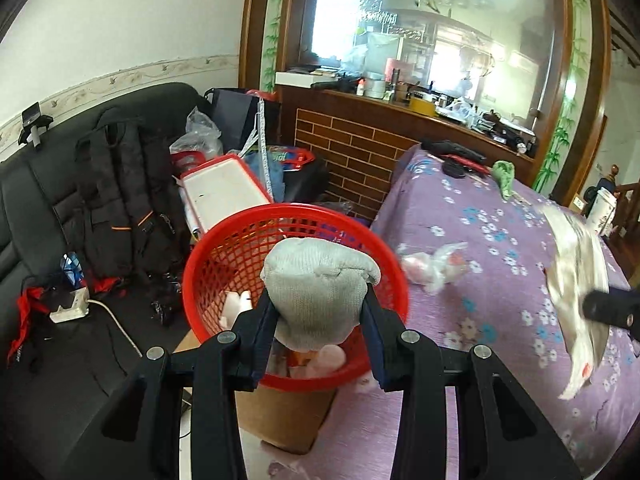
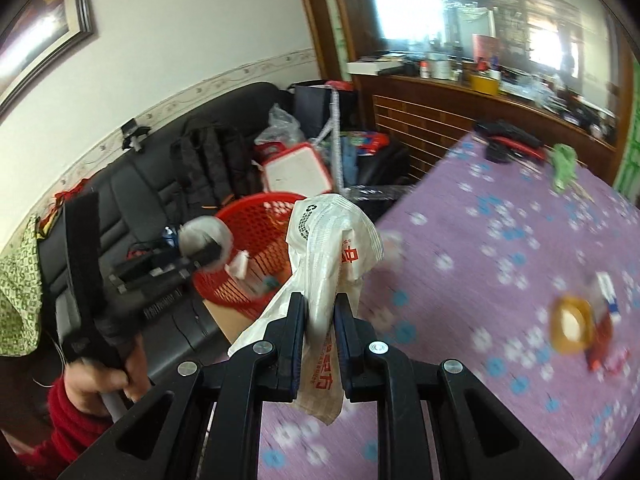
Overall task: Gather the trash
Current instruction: 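Carry the cloth ball and red-lettered bag with both grippers over the red basket, then open both grippers to drop the cloth ball and bag into the basket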
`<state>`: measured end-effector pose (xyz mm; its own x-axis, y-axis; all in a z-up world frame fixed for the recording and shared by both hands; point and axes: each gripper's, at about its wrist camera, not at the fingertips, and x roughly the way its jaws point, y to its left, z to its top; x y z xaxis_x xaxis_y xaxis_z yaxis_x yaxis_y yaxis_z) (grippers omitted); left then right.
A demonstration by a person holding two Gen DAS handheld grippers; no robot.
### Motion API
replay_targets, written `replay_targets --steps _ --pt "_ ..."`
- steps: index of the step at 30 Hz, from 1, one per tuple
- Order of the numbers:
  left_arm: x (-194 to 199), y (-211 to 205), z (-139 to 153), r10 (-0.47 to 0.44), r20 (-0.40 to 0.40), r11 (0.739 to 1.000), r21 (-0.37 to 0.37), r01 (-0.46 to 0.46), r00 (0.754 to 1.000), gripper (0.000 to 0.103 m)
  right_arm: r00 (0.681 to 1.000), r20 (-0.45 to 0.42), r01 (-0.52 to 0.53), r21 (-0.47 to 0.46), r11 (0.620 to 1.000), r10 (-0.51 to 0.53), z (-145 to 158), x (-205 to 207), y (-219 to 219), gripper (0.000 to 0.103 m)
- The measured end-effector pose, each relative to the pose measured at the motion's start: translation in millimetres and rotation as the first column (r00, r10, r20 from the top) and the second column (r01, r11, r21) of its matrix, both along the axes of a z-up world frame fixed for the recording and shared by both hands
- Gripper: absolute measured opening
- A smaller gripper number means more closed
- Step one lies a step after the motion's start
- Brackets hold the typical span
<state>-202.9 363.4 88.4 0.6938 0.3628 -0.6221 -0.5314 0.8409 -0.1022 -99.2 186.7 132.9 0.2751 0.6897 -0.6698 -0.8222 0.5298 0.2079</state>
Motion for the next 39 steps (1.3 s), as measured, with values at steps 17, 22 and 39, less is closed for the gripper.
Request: replay_targets --steps 17,22,39 --pt "11 47 -17 0.057 -0.034 0.998 -0.017 -0.058 0.998 0.050 0.996 -0.026 -0.089 -0.038 0.995 0.088 -15 42 137 0.025" --pt "10 46 -16 0.074 -0.012 0.997 -0.018 -0.074 0.997 0.068 0.995 -0.029 -0.091 0.002 0.996 0.091 -9 45 129 0.043" --pt "17 -38 -9 -0.066 0.013 0.998 -0.010 0.066 0.998 0.072 0.990 -0.050 0.135 0.098 0.986 -0.130 -2 35 -50 0.052"
